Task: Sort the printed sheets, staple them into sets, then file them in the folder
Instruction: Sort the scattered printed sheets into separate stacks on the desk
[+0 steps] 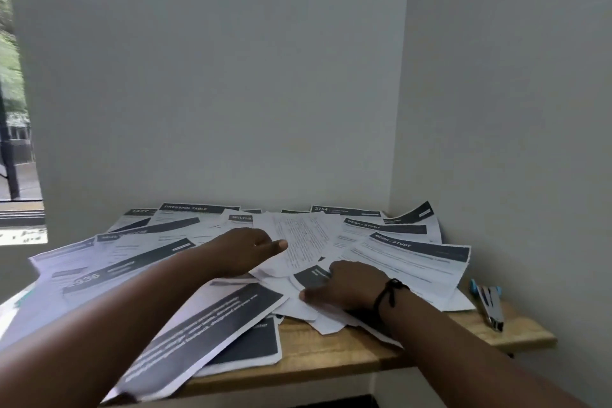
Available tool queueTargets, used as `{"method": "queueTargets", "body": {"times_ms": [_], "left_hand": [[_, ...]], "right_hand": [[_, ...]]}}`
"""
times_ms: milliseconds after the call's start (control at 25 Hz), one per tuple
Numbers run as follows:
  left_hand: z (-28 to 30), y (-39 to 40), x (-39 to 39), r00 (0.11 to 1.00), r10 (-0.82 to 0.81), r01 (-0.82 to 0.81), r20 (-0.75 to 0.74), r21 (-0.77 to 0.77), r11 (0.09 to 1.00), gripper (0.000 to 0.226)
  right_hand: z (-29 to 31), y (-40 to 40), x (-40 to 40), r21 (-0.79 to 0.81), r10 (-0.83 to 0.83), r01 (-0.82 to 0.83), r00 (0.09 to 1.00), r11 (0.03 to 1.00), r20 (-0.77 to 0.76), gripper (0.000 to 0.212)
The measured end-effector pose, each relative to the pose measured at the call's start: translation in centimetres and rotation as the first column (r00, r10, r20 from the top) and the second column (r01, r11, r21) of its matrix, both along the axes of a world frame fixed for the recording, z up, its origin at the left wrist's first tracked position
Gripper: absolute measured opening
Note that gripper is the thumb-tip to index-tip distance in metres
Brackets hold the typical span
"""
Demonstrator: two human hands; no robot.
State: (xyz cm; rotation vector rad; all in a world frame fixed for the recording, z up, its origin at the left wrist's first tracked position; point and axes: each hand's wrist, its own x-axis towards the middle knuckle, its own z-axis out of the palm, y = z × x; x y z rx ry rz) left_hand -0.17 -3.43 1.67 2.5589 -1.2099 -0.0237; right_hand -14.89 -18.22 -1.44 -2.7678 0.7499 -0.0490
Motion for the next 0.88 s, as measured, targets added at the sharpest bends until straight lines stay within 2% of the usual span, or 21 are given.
{"method": "queueTargets", "body": {"times_ms": [120,200,280,360,440,560,640,760,840,880], "left_hand": [[0.2,-1.7,1.9,0.995,-0.004,-0.001,-0.1,-0.052,0.999,0.061],[-0.6,-2.7,3.7,0.956,0.023,-0.052,-0.291,-0.09,0.995,0.053],[-1.5,-2.8,4.8,0.872,0.089,-0.202,-0.481,-0.188,0.961,0.053],[-2.1,-2.6,5.9,0.789,0.14,-0.349,-0.599,-0.248,0.904,0.059],[-2.4,-2.2,6.4,0.693,0.141,-0.446,-0.707,-0.267,0.855,0.06],[-2.7,-2.2,6.0,0.577,0.003,-0.535,-0.817,-0.375,0.757,0.058],[-3.1,-2.6,5.5,0.506,-0.107,-0.587,-0.856,-0.433,0.684,0.06],[-3.3,-2.9,4.8,0.413,-0.177,-0.629,-0.893,-0.42,0.654,0.066],[-3.1,-3.0,4.5,0.37,-0.201,-0.631,-0.907,-0.404,0.663,0.069],[-3.0,-3.1,4.4,0.376,-0.203,-0.625,-0.904,-0.409,0.665,0.069]], "right_hand": [[0.6,0.0,1.6,0.014,0.214,-0.214,0.977,0.977,-0.022,0.058],[0.7,0.4,3.4,0.007,0.386,-0.386,0.919,0.922,-0.079,0.058],[-1.5,-1.5,6.6,-0.016,0.439,-0.446,0.885,0.895,-0.154,0.057],[-4.0,-4.2,9.4,-0.011,0.431,-0.438,0.888,0.899,-0.162,0.06],[-2.4,-4.7,10.3,0.044,0.472,-0.47,0.878,0.882,-0.075,0.06],[2.8,-4.3,8.9,0.156,0.468,-0.482,0.875,0.862,0.12,0.057],[2.7,-6.1,8.8,0.146,0.377,-0.419,0.892,0.896,0.25,0.051],[1.7,-7.6,8.7,-0.008,0.264,-0.265,0.956,0.964,0.126,0.057],[1.4,-7.2,8.9,-0.015,0.266,-0.266,0.962,0.964,0.052,0.058],[1.0,-6.8,9.0,-0.016,0.291,-0.291,0.956,0.957,0.044,0.059]]}}
